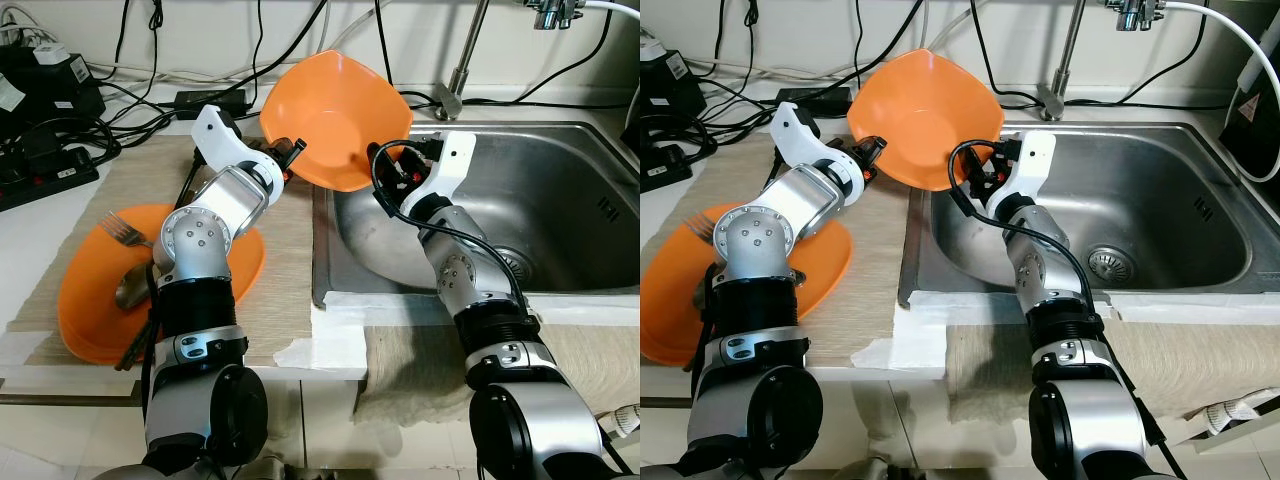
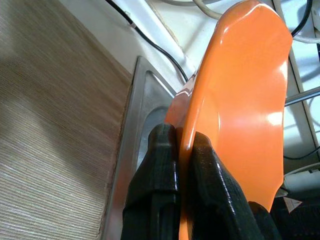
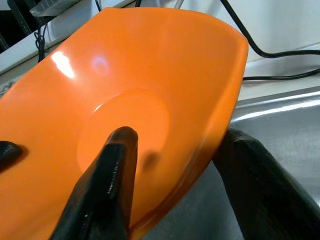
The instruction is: Kitchen organization
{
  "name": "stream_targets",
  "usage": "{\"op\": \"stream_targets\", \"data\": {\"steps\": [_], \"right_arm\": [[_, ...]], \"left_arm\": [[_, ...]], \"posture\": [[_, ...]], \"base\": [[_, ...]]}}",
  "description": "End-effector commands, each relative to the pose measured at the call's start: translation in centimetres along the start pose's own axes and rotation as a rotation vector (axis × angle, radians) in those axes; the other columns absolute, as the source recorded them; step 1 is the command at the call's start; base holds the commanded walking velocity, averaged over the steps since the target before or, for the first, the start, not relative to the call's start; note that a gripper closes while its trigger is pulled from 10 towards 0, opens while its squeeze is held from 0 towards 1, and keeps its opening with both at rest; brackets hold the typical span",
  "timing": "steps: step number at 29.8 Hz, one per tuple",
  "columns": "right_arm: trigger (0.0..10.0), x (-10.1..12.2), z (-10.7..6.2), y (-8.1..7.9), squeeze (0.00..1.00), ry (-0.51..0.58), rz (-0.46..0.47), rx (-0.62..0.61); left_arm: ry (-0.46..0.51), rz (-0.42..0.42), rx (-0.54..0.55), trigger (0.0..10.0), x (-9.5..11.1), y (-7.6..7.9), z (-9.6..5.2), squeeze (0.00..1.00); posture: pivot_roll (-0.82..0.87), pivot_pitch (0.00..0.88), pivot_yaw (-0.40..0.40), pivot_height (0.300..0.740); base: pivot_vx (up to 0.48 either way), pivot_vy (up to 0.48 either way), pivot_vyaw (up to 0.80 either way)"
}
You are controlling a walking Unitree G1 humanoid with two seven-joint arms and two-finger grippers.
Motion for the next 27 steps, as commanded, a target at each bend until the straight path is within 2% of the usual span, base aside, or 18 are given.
{"op": "stream_targets", "data": {"steps": [1, 8, 14, 27], "right_arm": [[0.0, -1.4, -0.2, 0.5, 0.00, -0.061, 0.035, -0.037], [0.0, -1.8, -0.4, 0.2, 0.00, -0.068, 0.047, -0.035], [0.0, -2.1, -0.8, 0.4, 0.00, -0.080, 0.008, -0.043], [0.0, -1.9, -1.0, 0.8, 0.00, -0.074, 0.008, -0.064]], "left_arm": [[0.008, -0.018, -0.146, 0.0, 0.1, 3.4, -0.6, 0.00], [0.003, -0.010, -0.152, 0.0, 0.0, 3.4, -0.7, 0.00], [0.029, 0.075, -0.131, 0.0, 0.2, 2.2, -0.3, 0.00], [0.051, 0.138, -0.133, 0.0, 0.4, 1.6, -0.1, 0.00]], "posture": [[0.01, 0.000, 0.018, 0.740], [0.01, 0.000, 0.019, 0.740], [0.00, 0.000, 0.021, 0.740], [0.00, 0.000, 0.022, 0.740]], "base": [[0.000, 0.000, 0.00], [0.000, 0.000, 0.00], [0.000, 0.000, 0.00], [0.000, 0.000, 0.00]]}}
Point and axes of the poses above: a point about 5 cm out from each wrist's last joint towards the gripper, its own z axis pointing out of the wrist towards the gripper, its own x axis along the axis of the wrist's last joint, y = z × x, the point moved 2 cm from there along z, pointing out of the wrist towards the gripper, and after that the axes turned 1 degree about -z, right-handed, at the moved point
